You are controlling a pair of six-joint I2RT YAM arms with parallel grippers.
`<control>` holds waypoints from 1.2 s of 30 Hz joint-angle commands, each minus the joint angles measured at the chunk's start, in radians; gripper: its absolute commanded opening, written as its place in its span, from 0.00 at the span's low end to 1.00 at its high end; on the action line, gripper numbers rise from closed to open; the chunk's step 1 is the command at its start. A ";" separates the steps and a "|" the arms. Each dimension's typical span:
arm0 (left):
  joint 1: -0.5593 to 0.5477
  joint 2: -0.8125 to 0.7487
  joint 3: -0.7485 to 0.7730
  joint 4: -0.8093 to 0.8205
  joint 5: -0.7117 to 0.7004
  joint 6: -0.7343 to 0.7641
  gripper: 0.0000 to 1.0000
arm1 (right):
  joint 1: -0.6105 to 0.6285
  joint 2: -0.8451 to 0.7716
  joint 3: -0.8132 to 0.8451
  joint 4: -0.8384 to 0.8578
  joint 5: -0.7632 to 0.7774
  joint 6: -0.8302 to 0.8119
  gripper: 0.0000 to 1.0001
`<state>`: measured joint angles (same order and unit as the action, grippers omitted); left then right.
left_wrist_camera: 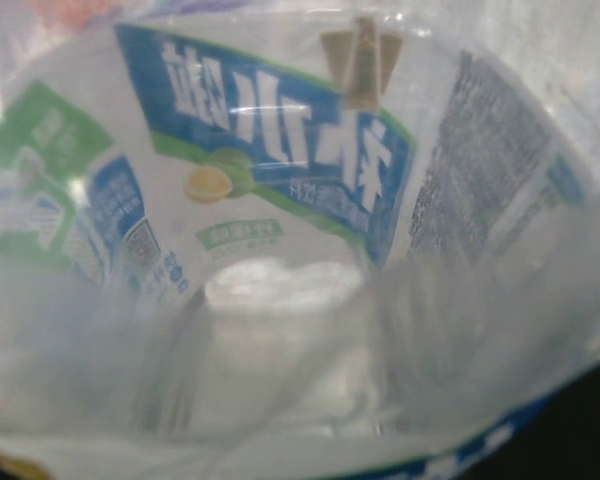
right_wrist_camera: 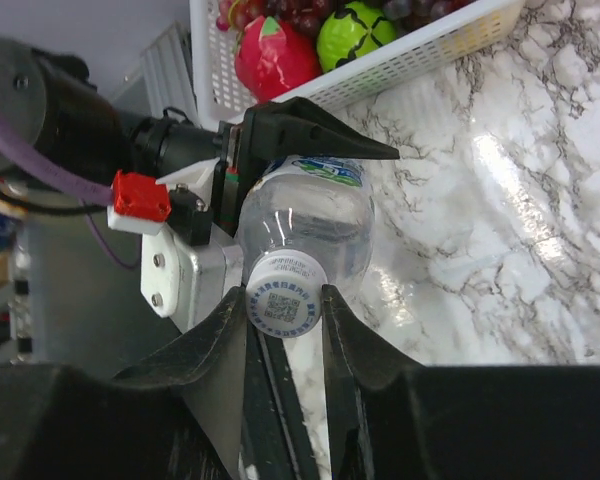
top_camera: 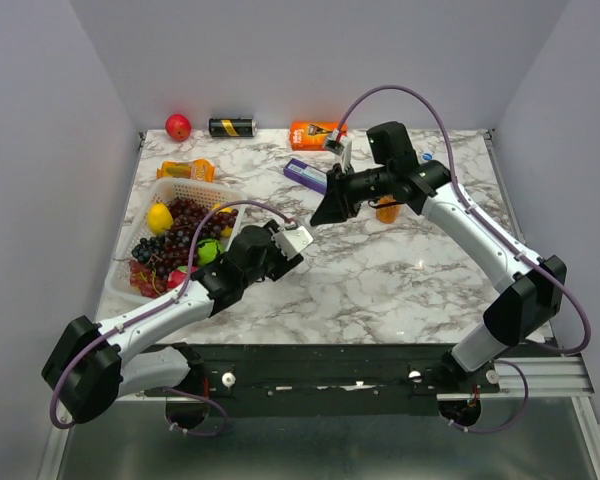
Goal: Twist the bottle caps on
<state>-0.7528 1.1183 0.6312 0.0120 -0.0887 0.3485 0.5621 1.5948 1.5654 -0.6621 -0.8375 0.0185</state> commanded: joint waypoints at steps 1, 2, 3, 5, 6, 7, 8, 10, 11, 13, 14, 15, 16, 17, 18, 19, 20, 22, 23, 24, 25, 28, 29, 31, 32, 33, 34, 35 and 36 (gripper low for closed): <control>-0.011 -0.018 0.039 0.226 -0.168 -0.137 0.00 | 0.022 0.059 0.018 -0.053 0.113 0.248 0.00; -0.013 -0.011 0.050 0.226 -0.196 -0.164 0.00 | 0.022 0.071 0.027 -0.057 0.130 0.251 0.00; -0.011 -0.005 0.056 0.224 -0.218 -0.208 0.00 | 0.022 0.077 0.033 -0.057 0.136 0.255 0.00; -0.014 0.011 0.073 0.217 -0.274 -0.239 0.00 | 0.022 0.086 0.053 -0.050 0.146 0.259 0.00; -0.016 0.015 0.078 0.210 -0.292 -0.281 0.00 | 0.022 0.096 0.059 -0.047 0.152 0.256 0.00; -0.016 0.017 0.081 0.204 -0.302 -0.295 0.00 | 0.022 0.099 0.070 -0.047 0.161 0.252 0.01; -0.016 0.018 0.082 0.198 -0.301 -0.304 0.00 | 0.024 0.100 0.074 -0.047 0.167 0.239 0.00; -0.016 0.015 0.079 0.192 -0.296 -0.330 0.00 | 0.022 0.096 0.081 -0.038 0.169 0.224 0.00; -0.014 0.012 0.079 0.190 -0.290 -0.338 0.00 | 0.022 0.093 0.073 -0.027 0.167 0.215 0.00; -0.014 0.009 0.078 0.181 -0.267 -0.344 0.00 | 0.022 0.082 0.065 0.004 0.161 0.210 0.17; -0.014 0.008 0.078 0.181 -0.261 -0.344 0.00 | 0.022 0.079 0.053 0.016 0.156 0.209 0.22; -0.014 0.006 0.078 0.180 -0.241 -0.345 0.00 | 0.022 0.076 0.048 0.031 0.155 0.209 0.29; -0.014 0.008 0.076 0.180 -0.232 -0.371 0.00 | 0.022 0.074 0.047 0.053 0.159 0.209 0.33; -0.014 0.006 0.078 0.180 -0.227 -0.381 0.00 | 0.022 0.076 0.047 0.059 0.167 0.210 0.36; -0.014 0.005 0.078 0.180 -0.223 -0.387 0.00 | 0.022 0.079 0.051 0.062 0.173 0.210 0.41; -0.013 0.005 0.079 0.178 -0.209 -0.391 0.00 | 0.022 0.083 0.059 0.067 0.178 0.209 0.43; -0.013 0.005 0.079 0.175 -0.200 -0.398 0.00 | 0.022 0.094 0.065 0.068 0.178 0.201 0.43; -0.013 0.002 0.082 0.175 -0.166 -0.410 0.00 | 0.022 0.103 0.081 0.079 0.179 0.201 0.44; -0.013 0.000 0.084 0.174 -0.151 -0.413 0.00 | 0.022 0.106 0.085 0.082 0.178 0.207 0.46; -0.014 0.000 0.084 0.172 -0.141 -0.416 0.00 | 0.024 0.117 0.091 0.087 0.176 0.207 0.48; -0.011 -0.002 0.085 0.172 -0.135 -0.425 0.00 | 0.024 0.122 0.099 0.085 0.184 0.210 0.49; -0.011 -0.006 0.088 0.167 -0.114 -0.448 0.00 | 0.024 0.134 0.104 0.087 0.190 0.224 0.53; -0.010 -0.005 0.088 0.169 -0.089 -0.448 0.00 | 0.025 0.134 0.102 0.091 0.190 0.228 0.53; -0.010 -0.003 0.087 0.169 -0.065 -0.448 0.00 | 0.024 0.136 0.099 0.113 0.184 0.238 0.54; -0.008 -0.002 0.085 0.169 -0.043 -0.451 0.00 | 0.024 0.136 0.097 0.125 0.175 0.244 0.55; -0.008 -0.002 0.084 0.167 0.002 -0.451 0.00 | 0.024 0.136 0.096 0.139 0.161 0.248 0.59; -0.006 -0.002 0.084 0.167 0.030 -0.451 0.00 | 0.024 0.137 0.097 0.166 0.129 0.251 0.61; -0.006 0.000 0.082 0.167 0.055 -0.457 0.00 | 0.024 0.140 0.111 0.176 0.115 0.250 0.65; -0.006 0.000 0.084 0.167 0.114 -0.460 0.00 | 0.024 0.145 0.117 0.182 0.104 0.250 0.69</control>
<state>-0.7586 1.1519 0.6643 0.0692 -0.1585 -0.0856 0.5858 1.7012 1.6581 -0.5144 -0.7116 0.2619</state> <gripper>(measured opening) 0.690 0.631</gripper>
